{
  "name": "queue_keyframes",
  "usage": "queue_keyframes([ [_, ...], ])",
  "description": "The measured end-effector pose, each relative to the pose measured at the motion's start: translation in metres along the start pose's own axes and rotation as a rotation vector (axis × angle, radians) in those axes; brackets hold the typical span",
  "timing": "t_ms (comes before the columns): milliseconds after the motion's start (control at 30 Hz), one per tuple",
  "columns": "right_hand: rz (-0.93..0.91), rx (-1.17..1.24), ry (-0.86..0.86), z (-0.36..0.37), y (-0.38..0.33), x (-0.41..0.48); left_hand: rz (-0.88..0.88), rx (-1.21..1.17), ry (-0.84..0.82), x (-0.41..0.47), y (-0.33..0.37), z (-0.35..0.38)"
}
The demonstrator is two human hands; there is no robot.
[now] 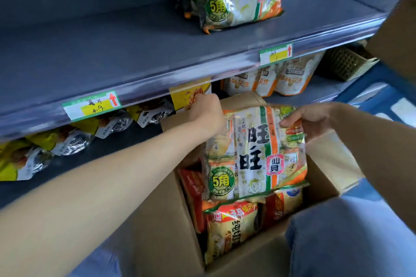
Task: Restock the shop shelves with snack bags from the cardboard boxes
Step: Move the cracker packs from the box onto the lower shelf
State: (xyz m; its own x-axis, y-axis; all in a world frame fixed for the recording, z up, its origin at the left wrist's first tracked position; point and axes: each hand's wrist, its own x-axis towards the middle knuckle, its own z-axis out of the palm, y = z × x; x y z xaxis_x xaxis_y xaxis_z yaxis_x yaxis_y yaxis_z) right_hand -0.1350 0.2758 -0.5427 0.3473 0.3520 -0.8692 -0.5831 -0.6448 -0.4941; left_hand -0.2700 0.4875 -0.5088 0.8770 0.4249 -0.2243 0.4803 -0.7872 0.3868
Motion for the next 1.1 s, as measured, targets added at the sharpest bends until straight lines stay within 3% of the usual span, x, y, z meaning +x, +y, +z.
queue_keyframes([
  [233,-0.334,0.078,0.053,-0.042,-0.057,-0.074,0.220,-0.160,0.254,0.021,0.059,-0.074],
  [467,-0.752,0.242,0.197,-0.046,-0.140,-0.113,0.300,-0.443,0.574,0.059,0.082,-0.140],
  [733,-0.975,0.343,0.357,-0.058,-0.227,-0.132,0.340,-0.532,0.779,0.095,0.109,-0.200],
  [800,-0.945,0.314,0.466,-0.063,-0.237,-0.122,0.299,-0.513,0.751,0.106,0.111,-0.196],
  [900,-0.795,0.172,0.691,-0.062,-0.233,-0.096,0.116,-0.513,0.559,0.119,0.110,-0.176],
  [1100,-0.565,-0.147,0.849,-0.064,-0.212,-0.054,-0.061,-0.410,0.232,0.132,0.096,-0.124],
])
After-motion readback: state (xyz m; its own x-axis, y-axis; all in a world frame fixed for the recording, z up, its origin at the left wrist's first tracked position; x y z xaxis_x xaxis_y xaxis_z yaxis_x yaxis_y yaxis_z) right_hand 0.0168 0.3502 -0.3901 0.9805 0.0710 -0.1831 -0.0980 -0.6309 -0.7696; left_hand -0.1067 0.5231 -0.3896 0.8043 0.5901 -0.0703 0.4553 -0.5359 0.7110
